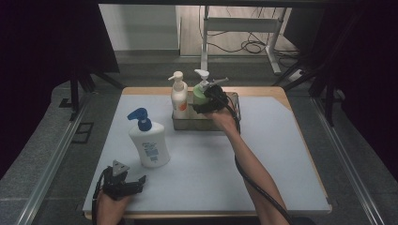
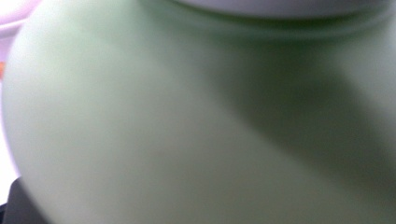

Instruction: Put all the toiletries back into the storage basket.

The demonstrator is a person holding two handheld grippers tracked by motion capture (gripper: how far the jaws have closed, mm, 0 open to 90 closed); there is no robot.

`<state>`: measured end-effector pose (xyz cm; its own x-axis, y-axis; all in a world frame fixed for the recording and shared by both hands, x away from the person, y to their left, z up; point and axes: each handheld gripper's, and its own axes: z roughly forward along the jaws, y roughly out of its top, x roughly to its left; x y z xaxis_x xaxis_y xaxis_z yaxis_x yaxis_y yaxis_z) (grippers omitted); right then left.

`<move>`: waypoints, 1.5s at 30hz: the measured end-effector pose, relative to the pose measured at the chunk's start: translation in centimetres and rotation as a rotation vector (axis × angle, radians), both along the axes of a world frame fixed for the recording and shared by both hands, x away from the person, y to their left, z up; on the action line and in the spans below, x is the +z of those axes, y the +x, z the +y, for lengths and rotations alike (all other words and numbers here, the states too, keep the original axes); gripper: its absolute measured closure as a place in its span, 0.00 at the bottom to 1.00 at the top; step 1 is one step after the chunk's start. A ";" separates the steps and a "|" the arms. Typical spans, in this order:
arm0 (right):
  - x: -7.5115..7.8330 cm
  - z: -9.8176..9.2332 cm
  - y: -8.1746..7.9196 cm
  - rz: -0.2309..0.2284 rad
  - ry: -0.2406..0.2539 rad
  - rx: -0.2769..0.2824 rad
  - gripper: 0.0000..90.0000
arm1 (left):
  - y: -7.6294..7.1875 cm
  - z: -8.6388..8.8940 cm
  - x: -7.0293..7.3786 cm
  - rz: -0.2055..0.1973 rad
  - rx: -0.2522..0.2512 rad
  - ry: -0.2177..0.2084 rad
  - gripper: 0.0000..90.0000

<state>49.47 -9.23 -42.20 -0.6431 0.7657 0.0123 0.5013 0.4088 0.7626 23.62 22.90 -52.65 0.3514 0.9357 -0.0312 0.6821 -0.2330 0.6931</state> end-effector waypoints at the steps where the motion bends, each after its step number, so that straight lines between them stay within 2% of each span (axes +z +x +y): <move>1: 0.0 -0.1 0.0 -0.003 0.002 0.003 0.13 | 0.0 0.0 0.0 0.000 0.000 0.000 0.11; 13: -0.3 -0.7 -0.2 -0.028 0.033 0.047 0.12 | 0.0 0.0 0.0 0.001 0.000 0.003 0.11; 23: 0.5 -2.3 -1.2 -0.047 0.042 0.068 0.10 | 0.0 0.0 0.0 0.000 0.000 0.003 0.11; 30: 0.7 -3.4 -2.0 -0.041 0.038 0.084 0.13 | 0.0 0.0 0.0 -0.001 0.000 0.002 0.11; 34: 0.6 -4.4 -2.4 -0.002 0.038 0.107 0.15 | 0.0 0.0 0.0 -0.001 0.000 0.002 0.11; 37: 0.6 -4.9 -2.5 0.010 0.037 0.101 0.19 | 0.0 0.0 0.0 -0.002 0.000 0.000 0.11; 39: 0.4 -5.7 -2.7 0.026 0.031 0.103 0.29 | 0.0 0.0 0.0 0.001 -0.001 0.002 0.11; 42: 0.2 -6.5 -2.7 0.052 0.033 0.097 0.37 | 0.0 0.0 0.0 0.001 -0.001 0.002 0.11; 45: 0.0 -7.2 -2.6 0.050 0.019 0.078 0.47 | 0.0 0.0 0.0 0.001 0.000 0.002 0.11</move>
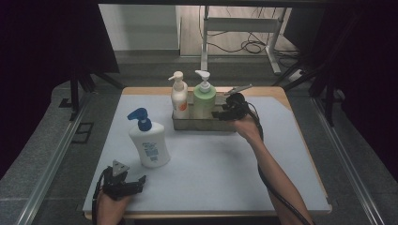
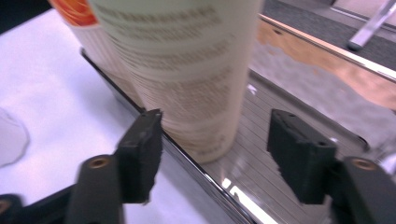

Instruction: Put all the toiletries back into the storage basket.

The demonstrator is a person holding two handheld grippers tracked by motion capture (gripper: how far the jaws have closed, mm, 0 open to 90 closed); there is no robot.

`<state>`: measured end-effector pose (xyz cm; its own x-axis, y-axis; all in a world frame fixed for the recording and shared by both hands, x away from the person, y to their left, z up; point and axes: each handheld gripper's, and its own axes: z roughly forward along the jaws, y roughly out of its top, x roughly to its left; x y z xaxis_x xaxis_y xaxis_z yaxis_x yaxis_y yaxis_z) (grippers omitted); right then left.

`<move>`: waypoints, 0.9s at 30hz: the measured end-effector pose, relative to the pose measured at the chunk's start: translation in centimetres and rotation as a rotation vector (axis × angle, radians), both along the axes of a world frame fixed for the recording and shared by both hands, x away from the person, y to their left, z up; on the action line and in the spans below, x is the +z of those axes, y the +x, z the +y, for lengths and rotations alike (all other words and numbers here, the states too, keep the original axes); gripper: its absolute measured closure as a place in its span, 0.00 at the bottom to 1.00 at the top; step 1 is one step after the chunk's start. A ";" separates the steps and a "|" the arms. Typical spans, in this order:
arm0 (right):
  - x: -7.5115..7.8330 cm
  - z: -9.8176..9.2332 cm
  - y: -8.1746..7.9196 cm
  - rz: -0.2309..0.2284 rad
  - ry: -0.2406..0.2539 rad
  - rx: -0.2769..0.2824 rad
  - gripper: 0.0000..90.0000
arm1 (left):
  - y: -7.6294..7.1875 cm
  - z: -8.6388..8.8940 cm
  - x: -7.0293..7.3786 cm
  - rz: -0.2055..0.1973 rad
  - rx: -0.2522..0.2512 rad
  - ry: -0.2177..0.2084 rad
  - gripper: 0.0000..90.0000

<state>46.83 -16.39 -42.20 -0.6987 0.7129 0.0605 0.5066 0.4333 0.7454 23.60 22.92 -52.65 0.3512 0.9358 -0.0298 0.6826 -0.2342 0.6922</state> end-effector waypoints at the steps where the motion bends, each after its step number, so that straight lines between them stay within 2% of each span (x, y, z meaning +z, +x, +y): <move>1: 0.0 -0.2 0.0 0.000 -0.002 -0.012 0.51 | 0.0 0.0 0.0 0.000 0.000 0.000 0.11; 2: 0.0 -0.2 0.0 0.000 -0.002 -0.012 0.51 | 0.0 0.0 0.0 0.000 0.000 0.000 0.11; 3: -0.1 -0.4 0.1 0.015 -0.005 -0.041 0.60 | 0.0 0.0 0.0 0.000 0.000 -0.001 0.11; 5: -0.2 -0.5 0.3 0.025 0.001 -0.057 0.67 | 0.0 0.0 0.0 0.000 0.000 -0.001 0.11; 6: -0.2 -0.5 0.3 0.025 0.001 -0.057 0.67 | 0.0 0.0 0.0 0.000 0.000 -0.001 0.11; 7: -0.4 -0.6 0.5 0.033 0.009 -0.058 0.74 | 0.0 0.0 0.0 0.001 0.000 0.000 0.11; 9: -0.6 -0.4 0.6 0.036 0.001 -0.066 0.82 | 0.0 0.0 0.0 0.000 0.000 0.001 0.11; 10: -0.6 -0.4 0.6 0.036 0.001 -0.066 0.82 | 0.0 0.0 0.0 0.000 0.000 0.001 0.11; 11: -0.9 -0.2 0.8 0.043 -0.002 -0.073 0.89 | 0.0 0.0 0.0 0.001 0.000 0.001 0.11; 15: -1.6 0.2 1.2 0.054 -0.009 -0.092 0.99 | 0.0 0.0 0.0 0.001 -0.001 0.000 0.11; 27: -2.5 1.1 2.7 0.090 -0.030 -0.140 1.00 | 0.0 0.0 0.0 0.001 0.000 0.001 0.11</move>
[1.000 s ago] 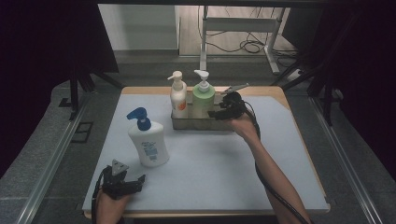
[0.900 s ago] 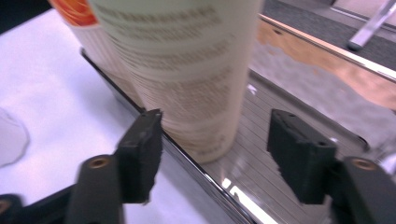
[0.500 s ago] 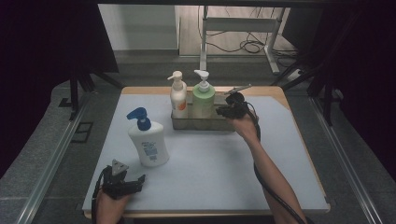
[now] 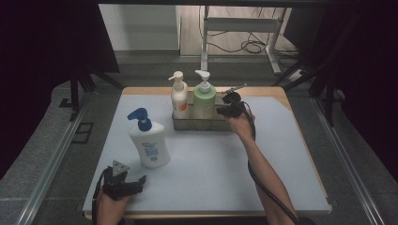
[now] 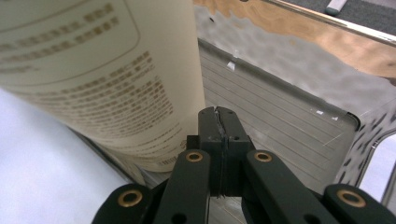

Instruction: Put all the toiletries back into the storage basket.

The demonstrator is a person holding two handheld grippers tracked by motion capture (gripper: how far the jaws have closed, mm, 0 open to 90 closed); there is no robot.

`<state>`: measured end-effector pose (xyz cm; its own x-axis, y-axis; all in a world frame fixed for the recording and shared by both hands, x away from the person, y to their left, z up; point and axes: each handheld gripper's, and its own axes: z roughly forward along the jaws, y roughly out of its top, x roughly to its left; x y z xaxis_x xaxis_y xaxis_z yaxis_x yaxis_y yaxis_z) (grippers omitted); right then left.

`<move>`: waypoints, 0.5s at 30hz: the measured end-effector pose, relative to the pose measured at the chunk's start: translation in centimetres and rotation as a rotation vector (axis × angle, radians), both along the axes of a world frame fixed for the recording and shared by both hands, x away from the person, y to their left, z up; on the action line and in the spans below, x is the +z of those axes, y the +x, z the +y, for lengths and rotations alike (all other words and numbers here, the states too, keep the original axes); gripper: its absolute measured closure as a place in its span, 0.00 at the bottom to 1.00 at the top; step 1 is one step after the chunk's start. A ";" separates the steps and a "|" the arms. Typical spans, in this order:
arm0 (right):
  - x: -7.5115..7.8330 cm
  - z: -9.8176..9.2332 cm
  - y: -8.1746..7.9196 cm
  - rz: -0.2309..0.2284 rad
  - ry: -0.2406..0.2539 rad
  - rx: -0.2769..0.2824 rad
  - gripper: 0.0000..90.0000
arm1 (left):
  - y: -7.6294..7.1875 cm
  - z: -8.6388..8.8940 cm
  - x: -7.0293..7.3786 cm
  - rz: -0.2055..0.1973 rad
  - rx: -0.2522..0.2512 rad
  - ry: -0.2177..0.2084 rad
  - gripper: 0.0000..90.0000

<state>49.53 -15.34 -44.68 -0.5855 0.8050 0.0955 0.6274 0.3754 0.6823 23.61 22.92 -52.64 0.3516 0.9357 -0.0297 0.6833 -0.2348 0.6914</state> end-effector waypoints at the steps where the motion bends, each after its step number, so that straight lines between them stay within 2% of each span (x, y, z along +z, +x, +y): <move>1: -0.1 0.1 0.1 0.004 0.001 -0.002 1.00 | 0.0 0.0 0.0 0.000 0.000 0.000 0.11; 15: -1.0 0.9 0.7 0.034 -0.003 -0.003 1.00 | 0.0 0.0 0.0 -0.001 0.000 -0.001 0.11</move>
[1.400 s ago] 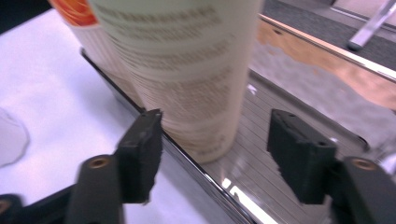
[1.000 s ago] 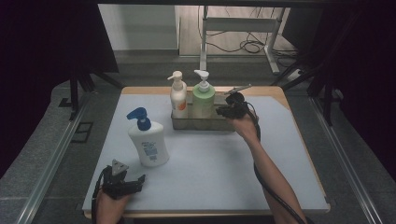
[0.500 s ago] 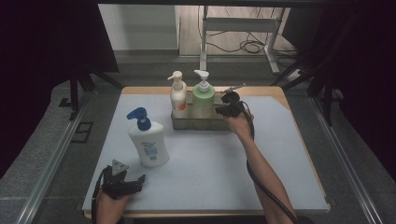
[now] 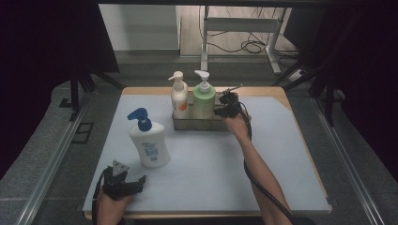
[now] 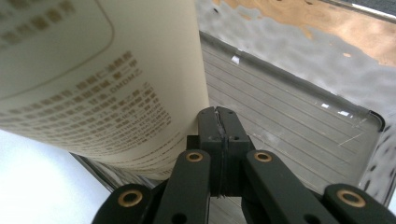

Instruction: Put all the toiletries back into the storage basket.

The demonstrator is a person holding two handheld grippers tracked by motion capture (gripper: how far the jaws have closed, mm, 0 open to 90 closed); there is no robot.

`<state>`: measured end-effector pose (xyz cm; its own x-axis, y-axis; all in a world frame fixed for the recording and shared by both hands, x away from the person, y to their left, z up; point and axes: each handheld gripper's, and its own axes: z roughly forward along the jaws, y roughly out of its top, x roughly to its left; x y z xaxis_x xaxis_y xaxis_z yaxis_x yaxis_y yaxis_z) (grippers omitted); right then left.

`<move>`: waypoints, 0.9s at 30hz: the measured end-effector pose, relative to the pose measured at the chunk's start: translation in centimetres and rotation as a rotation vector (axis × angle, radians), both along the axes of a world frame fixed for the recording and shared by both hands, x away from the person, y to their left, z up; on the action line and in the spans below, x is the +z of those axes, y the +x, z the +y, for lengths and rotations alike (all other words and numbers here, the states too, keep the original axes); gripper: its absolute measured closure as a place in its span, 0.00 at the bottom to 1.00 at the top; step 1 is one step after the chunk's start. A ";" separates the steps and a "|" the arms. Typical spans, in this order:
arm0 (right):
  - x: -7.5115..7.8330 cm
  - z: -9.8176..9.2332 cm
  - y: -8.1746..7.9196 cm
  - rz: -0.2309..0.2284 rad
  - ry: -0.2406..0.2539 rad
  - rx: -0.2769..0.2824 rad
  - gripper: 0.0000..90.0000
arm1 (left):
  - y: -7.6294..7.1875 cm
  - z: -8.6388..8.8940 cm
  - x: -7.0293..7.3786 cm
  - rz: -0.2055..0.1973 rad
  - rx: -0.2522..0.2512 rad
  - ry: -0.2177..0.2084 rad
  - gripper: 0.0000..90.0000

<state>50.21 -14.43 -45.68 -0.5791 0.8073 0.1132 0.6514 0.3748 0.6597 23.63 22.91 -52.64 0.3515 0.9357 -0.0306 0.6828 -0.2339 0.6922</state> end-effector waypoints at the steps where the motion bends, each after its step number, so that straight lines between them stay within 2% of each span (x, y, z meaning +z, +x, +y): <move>1: 0.0 0.1 0.0 0.000 -0.001 0.003 1.00 | 0.0 0.0 0.0 0.000 0.000 0.000 0.11; 17: 0.0 1.9 -0.1 -0.003 -0.026 0.043 1.00 | 0.0 0.0 0.0 0.001 0.000 0.001 0.11; 27: 0.0 1.9 -0.2 0.000 -0.030 0.050 1.00 | 0.0 0.0 0.0 0.001 0.001 0.001 0.11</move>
